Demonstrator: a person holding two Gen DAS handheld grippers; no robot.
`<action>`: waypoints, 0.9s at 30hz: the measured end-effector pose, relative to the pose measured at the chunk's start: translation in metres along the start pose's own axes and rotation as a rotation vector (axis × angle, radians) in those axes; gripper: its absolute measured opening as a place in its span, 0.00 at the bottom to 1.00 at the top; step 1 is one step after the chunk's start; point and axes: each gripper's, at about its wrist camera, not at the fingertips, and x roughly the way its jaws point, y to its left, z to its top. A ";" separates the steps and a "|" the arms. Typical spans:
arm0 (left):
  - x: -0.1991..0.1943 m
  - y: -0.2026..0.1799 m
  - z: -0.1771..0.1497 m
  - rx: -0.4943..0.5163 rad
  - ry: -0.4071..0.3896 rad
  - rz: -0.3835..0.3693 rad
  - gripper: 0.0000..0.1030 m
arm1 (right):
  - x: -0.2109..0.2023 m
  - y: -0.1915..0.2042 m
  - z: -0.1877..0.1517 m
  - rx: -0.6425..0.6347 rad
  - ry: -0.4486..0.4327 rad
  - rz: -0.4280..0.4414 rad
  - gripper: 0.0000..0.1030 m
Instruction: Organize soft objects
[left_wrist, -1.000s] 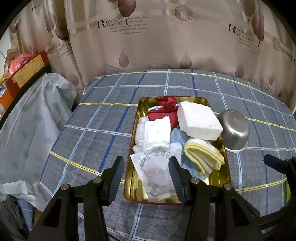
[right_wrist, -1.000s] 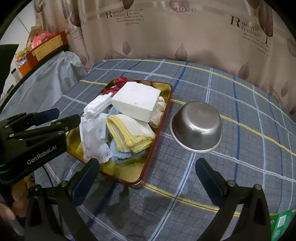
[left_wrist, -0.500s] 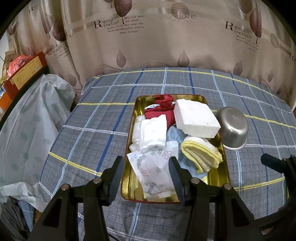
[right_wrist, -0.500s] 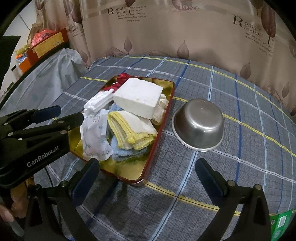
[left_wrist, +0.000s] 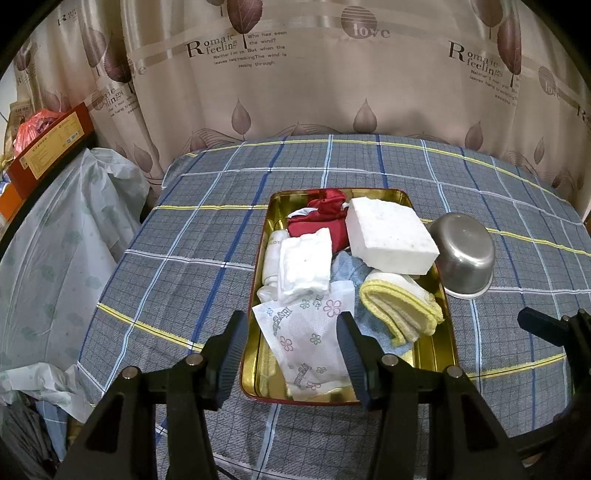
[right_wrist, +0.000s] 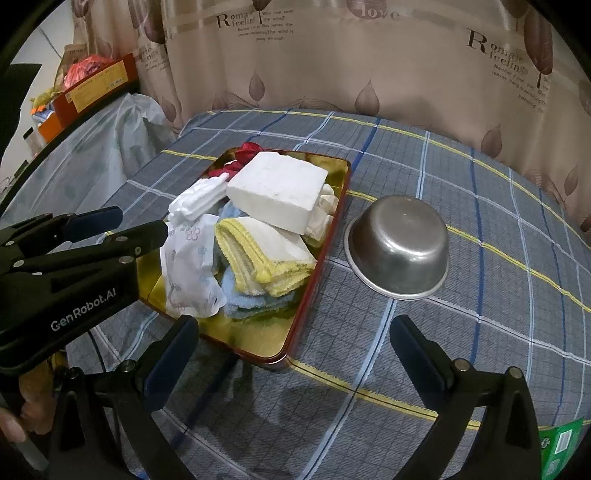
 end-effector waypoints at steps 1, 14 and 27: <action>0.000 0.000 0.000 0.001 0.000 -0.001 0.49 | 0.000 0.000 0.000 -0.001 0.000 0.000 1.00; 0.001 -0.001 0.000 0.002 0.001 -0.003 0.49 | 0.001 0.002 -0.001 -0.005 0.005 0.003 1.00; 0.001 -0.001 -0.001 -0.005 0.010 -0.018 0.49 | 0.002 0.003 -0.001 -0.017 0.009 0.008 1.00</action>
